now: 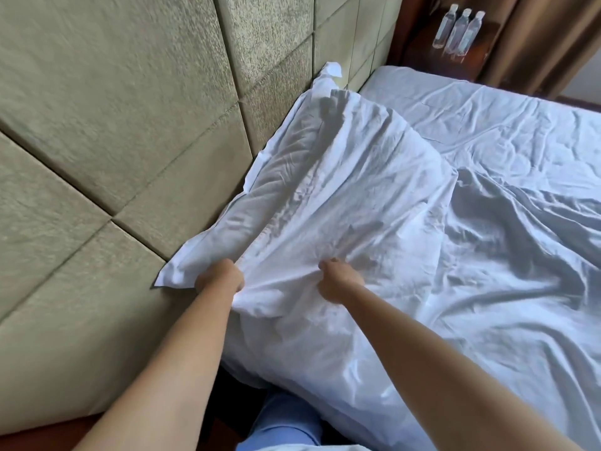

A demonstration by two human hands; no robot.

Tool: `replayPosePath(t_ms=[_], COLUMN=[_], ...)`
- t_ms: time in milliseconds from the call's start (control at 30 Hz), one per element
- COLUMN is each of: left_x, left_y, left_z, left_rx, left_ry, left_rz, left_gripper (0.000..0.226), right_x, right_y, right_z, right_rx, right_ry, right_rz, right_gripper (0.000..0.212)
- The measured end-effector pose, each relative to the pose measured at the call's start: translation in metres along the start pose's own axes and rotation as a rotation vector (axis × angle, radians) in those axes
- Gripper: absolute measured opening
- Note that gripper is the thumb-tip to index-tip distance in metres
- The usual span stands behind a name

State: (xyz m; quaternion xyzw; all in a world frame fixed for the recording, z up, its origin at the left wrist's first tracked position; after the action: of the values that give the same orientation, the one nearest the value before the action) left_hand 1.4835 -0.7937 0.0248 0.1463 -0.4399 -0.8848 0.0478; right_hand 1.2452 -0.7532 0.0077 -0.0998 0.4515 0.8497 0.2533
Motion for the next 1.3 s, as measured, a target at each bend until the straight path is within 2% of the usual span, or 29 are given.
replayPosePath(t_ms=[67, 100, 133, 200, 267, 367, 400, 433, 533, 600, 633, 700, 733, 767, 800, 833, 867, 967, 1000, 1033, 1067, 1133, 1200, 1233, 1300], left_x=[0.003, 0.012, 0.024, 0.049, 0.065, 0.087, 0.093, 0.098, 0.111, 0.124, 0.129, 0.143, 0.15, 0.155, 0.161, 0.164, 0.166, 0.139, 0.131, 0.127, 0.124, 0.122, 0.12, 0.117, 0.108], left_y=[0.018, 0.019, 0.016, 0.013, 0.019, 0.023, 0.026, 0.031, 0.049, 0.058, 0.064, 0.069, 0.07, 0.076, 0.083, 0.098, 0.117, 0.19, 0.196, 0.192, 0.175, 0.123, 0.078, 0.07, 0.066], left_z=[-0.003, -0.004, -0.005, 0.002, 0.005, 0.004, 0.001, -0.001, -0.007, -0.01, -0.008, -0.013, -0.021, -0.025, -0.03, -0.035, -0.043, -0.043, -0.045, -0.051, -0.067, -0.098, -0.112, -0.112, -0.111], left_rx=[0.035, -0.017, -0.107, -0.281, -0.325, -0.405, -0.407, -0.386, -0.309, -0.366, -0.434, -0.593, -0.633, -0.641, -0.613, -0.494, -0.307, 0.609, 0.755, 0.771, 0.698, 0.418, 0.148, 0.088, 0.079], left_ry=[-0.022, -0.093, -0.186, -0.305, -0.315, -0.312, -0.316, -0.319, -0.337, -0.332, -0.335, -0.324, -0.332, -0.358, -0.379, -0.41, -0.457, -0.508, -0.472, -0.431, -0.377, -0.305, -0.355, -0.368, -0.391], left_rz=[-0.083, -0.028, 0.115, 0.546, 0.85, 0.89, 0.894, 0.896, 0.947, 1.073, 1.119, 1.159, 1.141, 1.106, 1.086, 1.082, 1.099, 0.91, 0.845, 0.801, 0.75, 0.654, 0.775, 0.852, 0.856], left_gripper=[0.033, 0.033, 0.036, 0.033, 0.034, 0.069, 0.071, 0.066, 0.021, 0.012, 0.019, 0.05, 0.058, 0.057, 0.049, 0.035, 0.022, 0.022, 0.026, 0.031, 0.033, 0.031, 0.036, 0.043, 0.055], right_x=[0.003, 0.003, 0.004, 0.004, 0.003, -0.001, -0.002, -0.004, -0.011, -0.013, -0.013, -0.015, -0.015, -0.016, -0.016, -0.017, -0.018, -0.024, -0.025, -0.025, -0.024, -0.022, -0.021, -0.021, -0.022], right_y=[0.003, 0.006, 0.01, 0.017, 0.023, 0.028, 0.031, 0.034, 0.047, 0.058, 0.065, 0.08, 0.087, 0.095, 0.101, 0.107, 0.114, 0.131, 0.132, 0.129, 0.12, 0.097, 0.081, 0.078, 0.075], right_z=[0.001, 0.002, 0.002, -0.002, -0.006, -0.009, -0.01, -0.011, -0.019, -0.028, -0.032, -0.042, -0.046, -0.051, -0.055, -0.06, -0.063, -0.068, -0.07, -0.074, -0.08, -0.088, -0.088, -0.086, -0.077], right_rx=[0.072, 0.105, 0.133, 0.174, 0.189, 0.197, 0.2, 0.205, 0.213, 0.242, 0.266, 0.328, 0.362, 0.394, 0.422, 0.448, 0.479, 0.605, 0.625, 0.609, 0.559, 0.429, 0.375, 0.38, 0.396], right_ry=[0.007, 0.011, 0.011, 0.002, -0.001, 0.005, 0.008, 0.013, 0.045, 0.049, 0.049, 0.047, 0.041, 0.036, 0.03, 0.021, 0.015, 0.029, 0.031, 0.023, 0.007, -0.019, 0.008, 0.04, 0.082], right_rz=[-0.042, -0.061, -0.081, -0.133, -0.188, -0.235, -0.257, -0.278, -0.32, -0.364, -0.394, -0.461, -0.493, -0.521, -0.544, -0.564, -0.585, -0.573, -0.54, -0.5, -0.454, -0.351, -0.242, -0.21, -0.2], right_gripper=[0.047, 0.048, 0.047, 0.046, 0.045, 0.046, 0.046, 0.045, 0.043, 0.039, 0.037, 0.034, 0.034, 0.036, 0.038, 0.04, 0.042, 0.048, 0.05, 0.051, 0.05, 0.044, 0.039, 0.04, 0.043])
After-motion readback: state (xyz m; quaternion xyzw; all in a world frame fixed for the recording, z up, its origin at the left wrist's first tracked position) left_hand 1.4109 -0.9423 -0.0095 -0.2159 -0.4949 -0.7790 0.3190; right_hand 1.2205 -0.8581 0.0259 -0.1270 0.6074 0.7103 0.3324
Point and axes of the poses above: each hand's wrist, its own z-axis away from the middle knuckle, its own y-axis out of the back of the hand, x = y × z, the point moved 8 cm from there along -z, towards the middle knuckle, and after that the axes turned 9 degrees about -z, right-handed, at the moved point
